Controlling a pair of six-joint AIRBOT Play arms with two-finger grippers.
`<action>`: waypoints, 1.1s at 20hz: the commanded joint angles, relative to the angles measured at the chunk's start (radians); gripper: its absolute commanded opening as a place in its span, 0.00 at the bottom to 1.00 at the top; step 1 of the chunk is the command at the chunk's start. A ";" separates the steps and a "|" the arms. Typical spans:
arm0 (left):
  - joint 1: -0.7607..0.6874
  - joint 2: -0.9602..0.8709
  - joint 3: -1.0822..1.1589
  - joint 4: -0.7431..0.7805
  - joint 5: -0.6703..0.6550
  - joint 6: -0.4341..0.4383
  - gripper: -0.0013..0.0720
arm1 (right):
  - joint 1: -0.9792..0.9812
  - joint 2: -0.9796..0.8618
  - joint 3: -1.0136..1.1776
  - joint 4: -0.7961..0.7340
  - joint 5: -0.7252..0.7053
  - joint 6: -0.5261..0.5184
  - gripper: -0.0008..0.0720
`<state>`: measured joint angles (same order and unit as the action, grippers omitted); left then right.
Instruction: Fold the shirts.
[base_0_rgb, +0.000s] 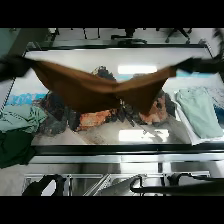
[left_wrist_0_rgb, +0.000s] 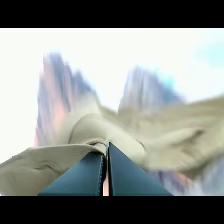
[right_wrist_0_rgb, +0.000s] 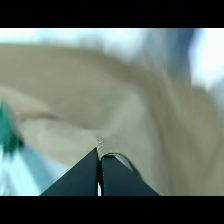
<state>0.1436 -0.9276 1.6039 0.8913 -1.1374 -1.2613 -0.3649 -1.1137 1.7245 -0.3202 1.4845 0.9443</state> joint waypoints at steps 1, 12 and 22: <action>0.092 0.093 0.422 0.007 0.016 -0.015 0.03 | -0.095 0.144 0.274 0.177 -0.139 -0.003 0.03; 0.277 0.046 0.357 -0.132 0.044 0.137 0.03 | -0.205 0.254 0.253 0.126 -0.172 0.012 0.03; -0.200 -0.657 0.260 0.240 0.204 0.179 0.03 | 0.211 -0.203 -0.066 -0.272 -0.470 -0.021 0.03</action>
<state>0.0509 -1.3952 1.8725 0.9749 -1.0348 -1.0893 -0.2394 -1.1713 1.6993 -0.4576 1.1656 0.9279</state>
